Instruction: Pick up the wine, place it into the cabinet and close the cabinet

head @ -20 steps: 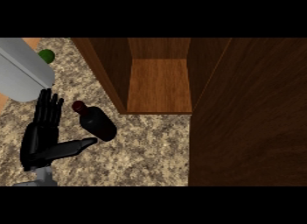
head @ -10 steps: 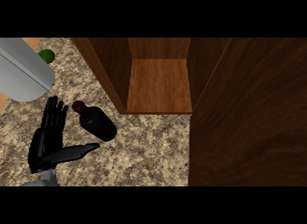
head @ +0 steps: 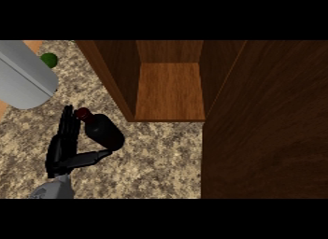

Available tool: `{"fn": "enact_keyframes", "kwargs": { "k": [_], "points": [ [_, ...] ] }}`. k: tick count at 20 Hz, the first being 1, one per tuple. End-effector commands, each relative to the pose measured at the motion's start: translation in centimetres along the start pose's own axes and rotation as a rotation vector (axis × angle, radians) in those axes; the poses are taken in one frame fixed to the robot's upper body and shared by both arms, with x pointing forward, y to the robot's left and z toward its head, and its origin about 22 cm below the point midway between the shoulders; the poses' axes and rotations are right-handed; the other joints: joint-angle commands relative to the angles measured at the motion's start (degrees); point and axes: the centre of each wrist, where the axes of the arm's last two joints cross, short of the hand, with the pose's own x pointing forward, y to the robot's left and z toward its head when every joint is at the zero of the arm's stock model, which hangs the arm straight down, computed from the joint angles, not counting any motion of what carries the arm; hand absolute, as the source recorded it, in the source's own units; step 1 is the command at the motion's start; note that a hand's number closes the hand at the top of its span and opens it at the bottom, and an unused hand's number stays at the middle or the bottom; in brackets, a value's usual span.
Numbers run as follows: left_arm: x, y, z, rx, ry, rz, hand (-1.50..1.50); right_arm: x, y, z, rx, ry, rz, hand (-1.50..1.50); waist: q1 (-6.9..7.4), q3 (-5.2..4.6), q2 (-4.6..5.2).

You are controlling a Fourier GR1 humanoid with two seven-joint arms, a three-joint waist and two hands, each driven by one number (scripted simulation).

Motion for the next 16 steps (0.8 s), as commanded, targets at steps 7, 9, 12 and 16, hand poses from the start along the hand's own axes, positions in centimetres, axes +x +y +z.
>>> {"fn": "enact_keyframes", "kwargs": {
  "k": [7,9,12,16],
  "points": [
    [-3.7,0.6,-1.2,-0.008,0.03,0.022,-1.5,-0.6,-1.1,1.4,-0.022,-0.012,0.015,-1.5,-0.22,0.0,0.03],
    [-3.3,-2.2,-1.1,-0.009,0.036,-0.001,-1.5,0.7,-1.0,-0.7,-0.022,-0.015,0.003,-1.5,0.1,0.0,0.01],
    [-5.4,-0.5,-0.9,-0.024,0.049,0.013,-1.5,0.5,0.4,-0.5,-0.016,-0.009,0.014,-1.5,-0.07,-0.03,0.06],
    [-5.6,1.7,-1.7,-0.005,0.038,0.074,-1.5,0.7,0.0,0.3,-0.013,-0.012,0.034,-1.5,-0.21,-0.03,0.08]
  ]
}}
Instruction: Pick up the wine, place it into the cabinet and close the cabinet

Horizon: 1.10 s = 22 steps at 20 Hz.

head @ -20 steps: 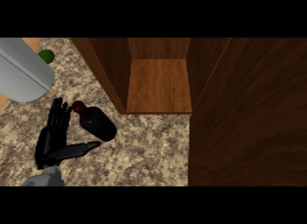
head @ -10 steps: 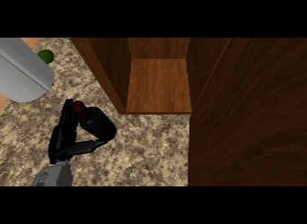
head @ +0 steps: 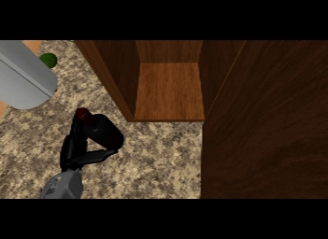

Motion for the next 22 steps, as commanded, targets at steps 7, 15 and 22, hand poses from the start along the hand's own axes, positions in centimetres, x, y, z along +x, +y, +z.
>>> {"fn": "enact_keyframes", "kwargs": {
  "k": [7,15,22],
  "points": [
    [-2.5,-0.4,0.5,-0.018,-0.007,0.145,-1.5,0.4,-1.3,0.1,0.003,-0.012,0.012,-1.5,-0.23,-0.01,0.07],
    [-3.2,-0.3,0.5,-0.029,-0.002,0.164,1.5,-0.8,0.2,0.2,0.014,0.001,-0.005,-1.5,-0.29,-0.02,0.09],
    [-4.0,-1.8,1.1,-0.059,0.022,0.159,1.5,-1.1,-0.8,0.5,-0.007,-0.019,0.016,-1.5,-0.22,-0.01,0.07]
  ]
}}
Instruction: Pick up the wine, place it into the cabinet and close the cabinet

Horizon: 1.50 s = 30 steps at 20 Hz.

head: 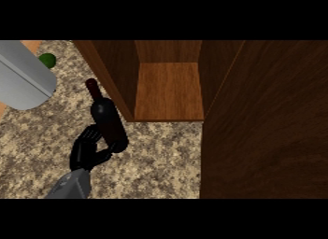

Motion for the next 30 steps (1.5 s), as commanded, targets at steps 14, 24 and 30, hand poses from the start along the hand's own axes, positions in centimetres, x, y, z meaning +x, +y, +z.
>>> {"fn": "enact_keyframes", "kwargs": {
  "k": [14,24,30],
  "points": [
    [-2.7,6.0,11.8,-0.071,0.02,-0.017,1.5,-0.1,-0.1,-0.1,-0.031,0.025,0.019,-1.5,2.0,0.11,-0.47],
    [-1.4,3.3,11.8,-0.175,-0.083,0.103,1.5,-0.7,-0.4,-0.1,-0.032,0.028,0.003,-1.5,1.56,0.14,-0.46],
    [3.6,0.9,10.7,-0.208,-0.134,0.1,1.5,-0.3,-0.2,-1.1,-0.017,0.028,0.012,-1.5,1.2,0.1,-0.29]
  ]
}}
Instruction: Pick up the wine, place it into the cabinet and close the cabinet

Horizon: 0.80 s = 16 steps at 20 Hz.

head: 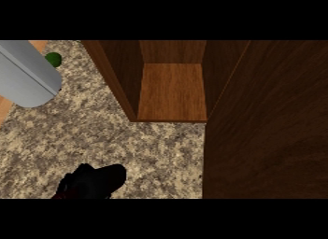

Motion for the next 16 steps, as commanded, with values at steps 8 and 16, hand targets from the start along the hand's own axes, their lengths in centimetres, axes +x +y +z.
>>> {"fn": "enact_keyframes", "kwargs": {
  "k": [8,16],
  "points": [
    [7.9,-6.6,-0.6,-0.047,-0.028,0.085,1.5,0.1,0.2,0.9,0.012,-0.014,-0.009,-1.5,-0.53,-0.19,0.25],
    [11.6,-10.5,-4.4,-0.057,-0.116,0.057,1.5,-1.2,0.7,0.9,0.02,0.019,-0.002,-1.5,-0.76,-0.21,0.29]
  ]
}}
